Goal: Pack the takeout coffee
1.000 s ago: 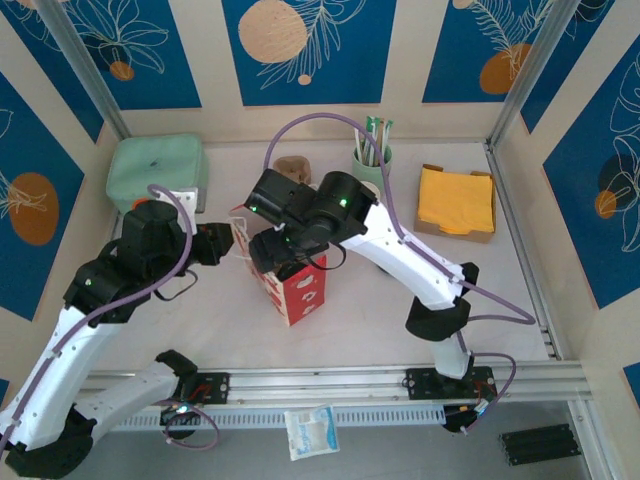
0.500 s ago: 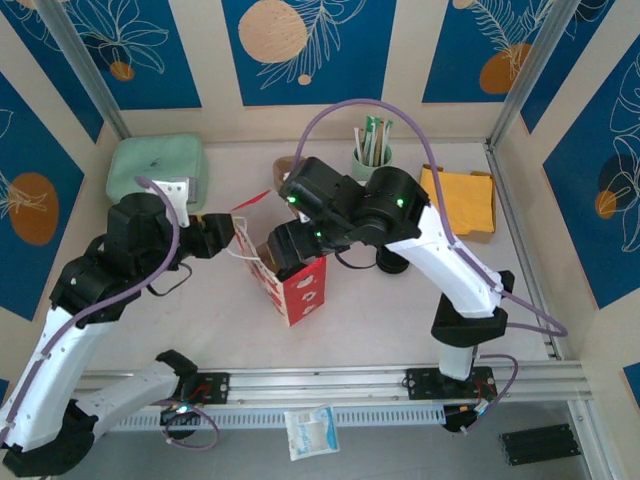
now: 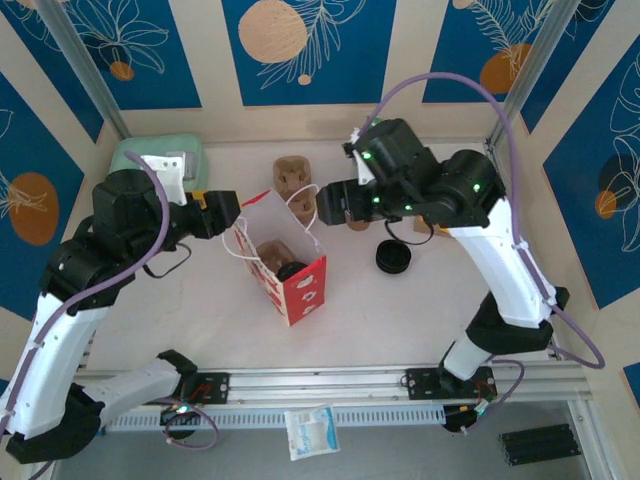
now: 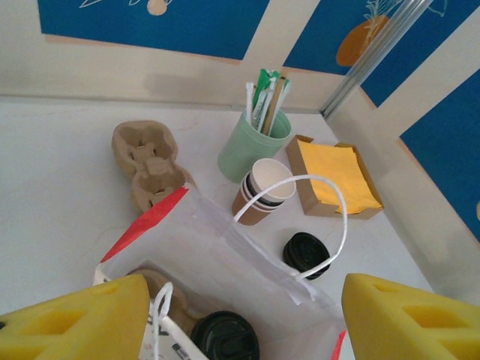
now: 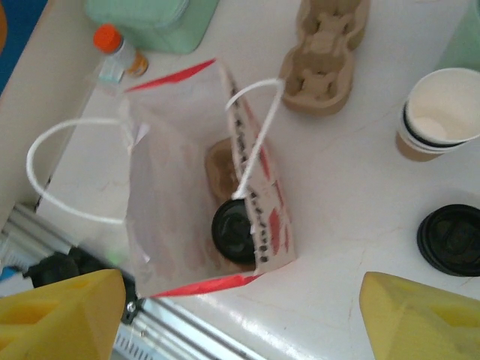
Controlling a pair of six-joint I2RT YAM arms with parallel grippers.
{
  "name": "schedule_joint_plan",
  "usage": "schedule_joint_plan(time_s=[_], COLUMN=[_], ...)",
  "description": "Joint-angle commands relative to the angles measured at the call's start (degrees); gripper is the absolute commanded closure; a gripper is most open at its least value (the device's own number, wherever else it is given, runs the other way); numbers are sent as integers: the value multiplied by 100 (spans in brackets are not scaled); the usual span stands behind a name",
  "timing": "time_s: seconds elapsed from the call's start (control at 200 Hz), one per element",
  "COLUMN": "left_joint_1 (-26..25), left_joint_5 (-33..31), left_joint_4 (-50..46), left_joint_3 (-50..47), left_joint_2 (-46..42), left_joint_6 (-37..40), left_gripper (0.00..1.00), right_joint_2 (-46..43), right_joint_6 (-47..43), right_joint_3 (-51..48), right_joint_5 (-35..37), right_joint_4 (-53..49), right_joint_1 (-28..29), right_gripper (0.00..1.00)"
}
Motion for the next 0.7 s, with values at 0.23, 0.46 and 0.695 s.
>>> schedule_joint_plan(time_s=[0.23, 0.46, 0.695], left_joint_1=[37, 31, 34], left_joint_5=[691, 1047, 1447], left_joint_4=[490, 908, 1278], left_joint_3=[757, 1167, 1629], left_joint_2=[705, 1462, 2355], left_joint_6=[32, 49, 31], left_gripper=[27, 25, 23], right_joint_2=[-555, -260, 495], right_joint_6=[-568, -600, -282], right_joint_3=[-1229, -1483, -1545], right_joint_5=[-522, -1697, -2704], right_joint_4=[1749, 2217, 2440], right_joint_1=[-1348, -2463, -3507], right_gripper=[14, 5, 13])
